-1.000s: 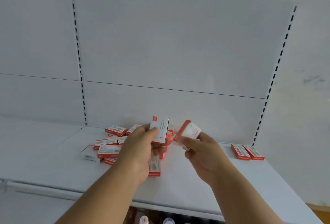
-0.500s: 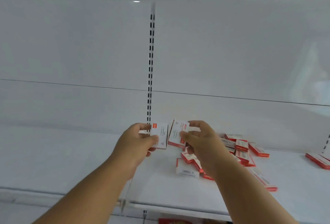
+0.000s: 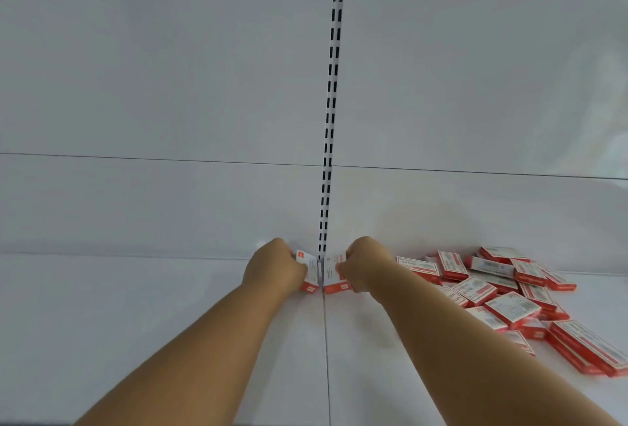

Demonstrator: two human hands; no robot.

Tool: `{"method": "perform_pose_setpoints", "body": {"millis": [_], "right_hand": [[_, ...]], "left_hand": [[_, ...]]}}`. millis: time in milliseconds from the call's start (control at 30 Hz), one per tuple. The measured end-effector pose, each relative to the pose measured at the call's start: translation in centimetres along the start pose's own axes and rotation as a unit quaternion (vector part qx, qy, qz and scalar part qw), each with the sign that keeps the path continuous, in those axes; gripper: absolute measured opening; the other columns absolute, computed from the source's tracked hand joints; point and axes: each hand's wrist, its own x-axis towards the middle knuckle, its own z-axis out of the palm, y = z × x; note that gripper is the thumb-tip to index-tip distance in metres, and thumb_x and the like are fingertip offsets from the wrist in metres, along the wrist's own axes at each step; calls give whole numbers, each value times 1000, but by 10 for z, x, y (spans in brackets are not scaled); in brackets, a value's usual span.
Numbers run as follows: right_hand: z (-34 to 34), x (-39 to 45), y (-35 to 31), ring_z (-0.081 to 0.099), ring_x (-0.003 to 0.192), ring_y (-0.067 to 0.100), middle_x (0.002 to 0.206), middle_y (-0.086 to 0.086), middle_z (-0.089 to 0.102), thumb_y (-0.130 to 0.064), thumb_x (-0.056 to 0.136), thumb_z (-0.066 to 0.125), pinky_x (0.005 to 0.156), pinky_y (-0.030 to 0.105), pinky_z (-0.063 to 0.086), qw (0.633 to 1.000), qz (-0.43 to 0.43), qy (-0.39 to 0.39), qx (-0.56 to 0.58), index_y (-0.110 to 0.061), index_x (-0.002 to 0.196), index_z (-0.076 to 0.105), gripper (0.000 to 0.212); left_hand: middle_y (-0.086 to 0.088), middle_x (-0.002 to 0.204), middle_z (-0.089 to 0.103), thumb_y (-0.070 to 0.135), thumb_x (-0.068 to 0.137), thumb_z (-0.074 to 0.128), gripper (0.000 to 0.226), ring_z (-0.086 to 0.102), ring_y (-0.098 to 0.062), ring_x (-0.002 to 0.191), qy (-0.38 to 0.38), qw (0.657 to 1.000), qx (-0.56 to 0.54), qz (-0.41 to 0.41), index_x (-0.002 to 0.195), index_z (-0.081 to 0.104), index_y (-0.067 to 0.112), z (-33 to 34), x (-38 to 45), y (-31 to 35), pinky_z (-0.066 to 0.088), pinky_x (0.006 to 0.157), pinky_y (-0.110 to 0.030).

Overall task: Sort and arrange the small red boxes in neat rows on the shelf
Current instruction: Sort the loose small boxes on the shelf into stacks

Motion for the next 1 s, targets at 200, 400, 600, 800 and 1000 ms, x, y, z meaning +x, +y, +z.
{"method": "perform_pose_setpoints", "body": {"millis": [200, 400, 600, 800, 1000], "right_hand": [[11, 16, -4, 52, 72, 25, 68, 3, 51, -12, 86, 55, 50, 21, 34, 992, 28, 22, -118, -13, 66, 46, 22], [18, 15, -6, 50, 80, 24, 97, 8, 62, -14, 91, 50, 68, 26, 38, 992, 15, 56, -110, -13, 92, 55, 5], [14, -17, -2, 57, 86, 25, 105, 8, 61, -22, 95, 50, 69, 29, 41, 984, -26, 141, -104, -11, 105, 61, 19], [-35, -66, 24, 60, 88, 22, 101, 3, 64, -25, 93, 52, 72, 27, 43, 974, -45, 191, -116, -17, 95, 65, 15], [-85, -95, 75, 56, 89, 16, 104, -2, 65, -22, 90, 58, 74, 27, 44, 970, -25, 191, -147, -19, 104, 66, 16]], "left_hand": [[0, 89, 66, 28, 84, 63, 18, 63, -19, 83, -17, 999, 49, 4, 97, 63, 15, 9, 20, -13, 44, 63, -28], [3, 94, 64, 39, 85, 64, 21, 59, -20, 90, 19, 999, 41, 24, 95, 59, 22, 14, 18, -16, 45, 72, -29], [4, 95, 60, 33, 89, 60, 10, 58, -19, 90, 65, 984, 39, 163, 92, 53, 26, 11, 7, -8, 45, 71, -30], [9, 89, 63, 31, 87, 60, 13, 59, -15, 87, -18, 963, 34, 267, 99, 60, 28, 19, -26, 28, 51, 76, -31], [9, 97, 65, 35, 89, 61, 12, 60, -13, 86, -109, 944, 32, 309, 99, 60, 29, 42, -55, 74, 46, 70, -27]]}}
